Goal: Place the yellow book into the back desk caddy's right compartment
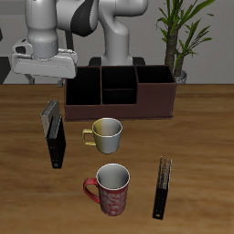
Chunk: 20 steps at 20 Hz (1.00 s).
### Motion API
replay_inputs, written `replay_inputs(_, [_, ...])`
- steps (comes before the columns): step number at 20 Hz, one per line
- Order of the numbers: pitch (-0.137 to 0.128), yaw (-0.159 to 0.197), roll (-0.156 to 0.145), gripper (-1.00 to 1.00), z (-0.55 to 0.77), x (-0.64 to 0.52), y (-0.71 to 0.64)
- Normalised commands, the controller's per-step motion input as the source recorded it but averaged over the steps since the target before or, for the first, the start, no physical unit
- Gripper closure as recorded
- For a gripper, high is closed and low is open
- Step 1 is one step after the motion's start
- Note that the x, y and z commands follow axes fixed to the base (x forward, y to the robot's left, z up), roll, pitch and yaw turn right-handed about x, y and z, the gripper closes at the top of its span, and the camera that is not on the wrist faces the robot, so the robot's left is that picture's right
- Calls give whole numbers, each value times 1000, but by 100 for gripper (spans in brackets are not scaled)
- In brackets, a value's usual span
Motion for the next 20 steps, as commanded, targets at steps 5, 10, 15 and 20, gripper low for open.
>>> replay_inputs(5, [-4,-17,-14,-100,-320,-23,-42])
replay_inputs(10, [3,-20,-15,-100,-207,17,-95])
replay_inputs(15, [-1,-17,-18,-100,-162,20,-30])
replay_inputs(20, [24,-19,-13,-100,-225,51,-25])
